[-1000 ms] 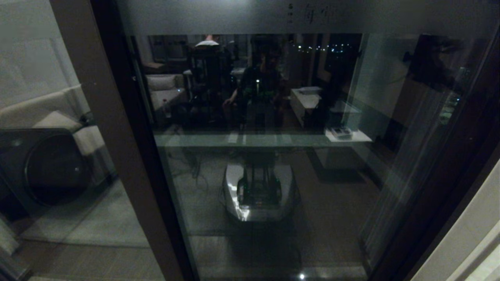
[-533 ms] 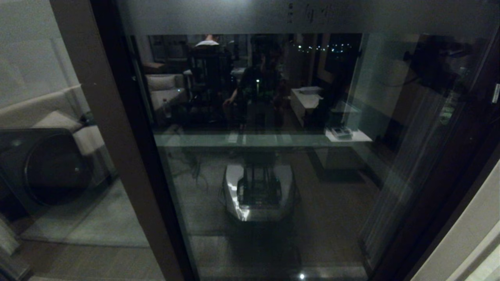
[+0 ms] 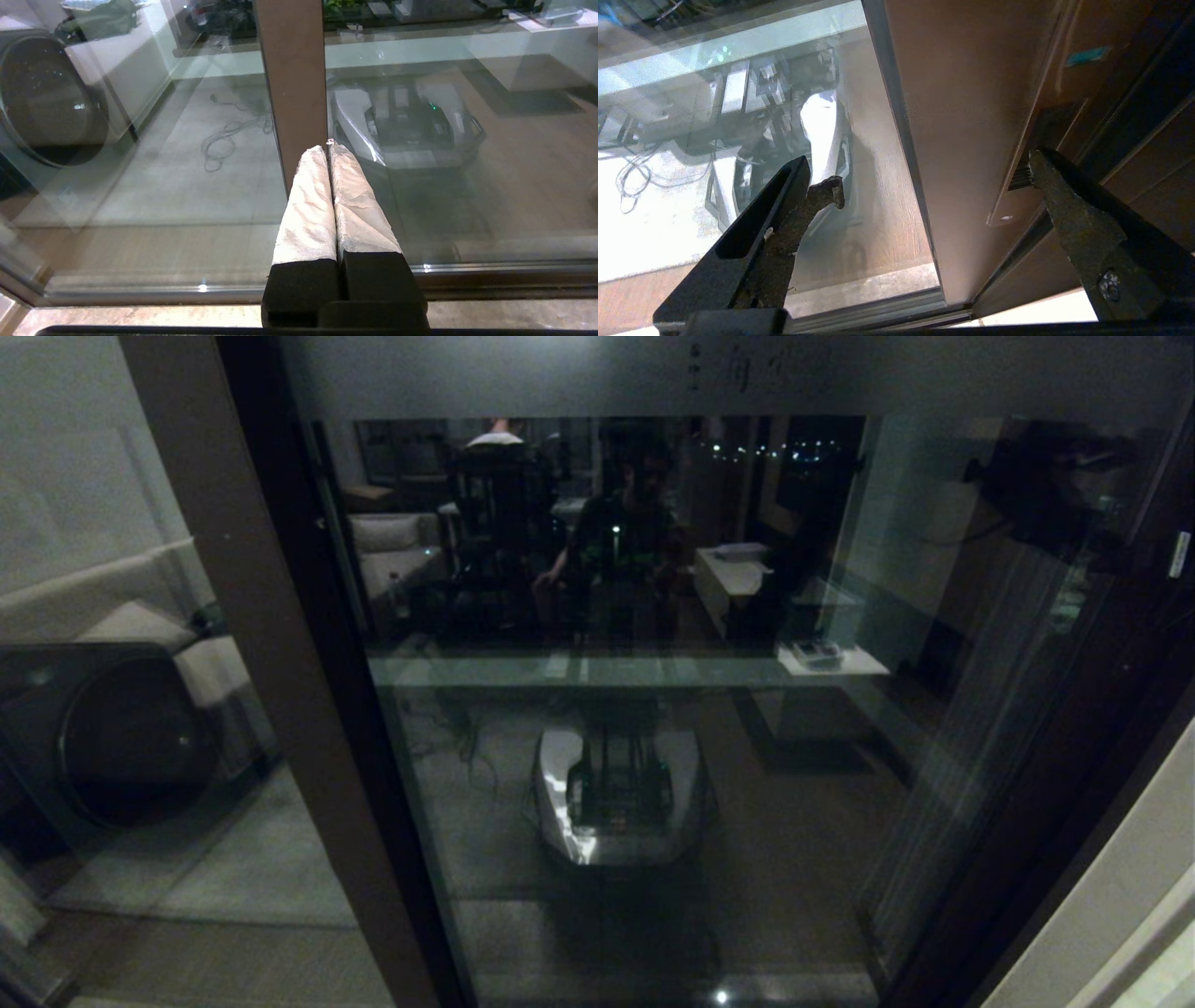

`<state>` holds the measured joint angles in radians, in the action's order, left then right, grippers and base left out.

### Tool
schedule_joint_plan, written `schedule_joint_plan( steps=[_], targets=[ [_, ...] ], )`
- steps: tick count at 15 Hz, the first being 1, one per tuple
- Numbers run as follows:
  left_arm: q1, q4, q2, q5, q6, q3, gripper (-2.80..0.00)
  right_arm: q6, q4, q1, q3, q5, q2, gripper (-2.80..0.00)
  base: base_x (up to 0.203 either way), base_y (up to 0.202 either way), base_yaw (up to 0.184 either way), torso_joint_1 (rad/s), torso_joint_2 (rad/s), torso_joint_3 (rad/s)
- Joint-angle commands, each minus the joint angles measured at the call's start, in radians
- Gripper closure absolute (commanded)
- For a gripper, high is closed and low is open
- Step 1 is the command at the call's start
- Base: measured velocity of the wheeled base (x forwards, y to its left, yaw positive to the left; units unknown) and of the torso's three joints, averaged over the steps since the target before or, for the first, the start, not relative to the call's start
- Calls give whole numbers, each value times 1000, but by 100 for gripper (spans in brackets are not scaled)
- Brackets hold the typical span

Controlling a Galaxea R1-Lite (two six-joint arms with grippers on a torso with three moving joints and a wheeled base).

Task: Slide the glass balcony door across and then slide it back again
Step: Open the slid door

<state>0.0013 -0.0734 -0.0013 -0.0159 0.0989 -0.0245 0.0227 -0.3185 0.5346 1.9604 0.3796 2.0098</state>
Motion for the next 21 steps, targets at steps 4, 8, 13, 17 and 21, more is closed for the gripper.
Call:
schedule_joint_plan(
  steps=[4, 8, 13, 17, 21],
  targets=[
    [0, 0, 0, 0, 1, 0, 0, -1, 22, 1, 0, 21, 25, -280, 0, 0, 0, 0, 0, 0],
    [0, 0, 0, -1, 1, 0, 0, -1, 28, -2, 0, 24, 37, -280, 0, 0, 0, 0, 0, 0],
    [0, 0, 0, 0, 1, 0, 0, -8, 27, -7, -2, 27, 41, -280, 0, 0, 0, 0, 0, 0],
    [0, 0, 0, 0, 1, 0, 0, -13, 22, -2, -18, 40, 5, -280, 0, 0, 0, 0, 0, 0],
    [1, 0, 0, 0, 1, 0, 0, -21, 22, -2, -25, 67, 1, -280, 0, 0, 0, 0, 0, 0]
  ],
)
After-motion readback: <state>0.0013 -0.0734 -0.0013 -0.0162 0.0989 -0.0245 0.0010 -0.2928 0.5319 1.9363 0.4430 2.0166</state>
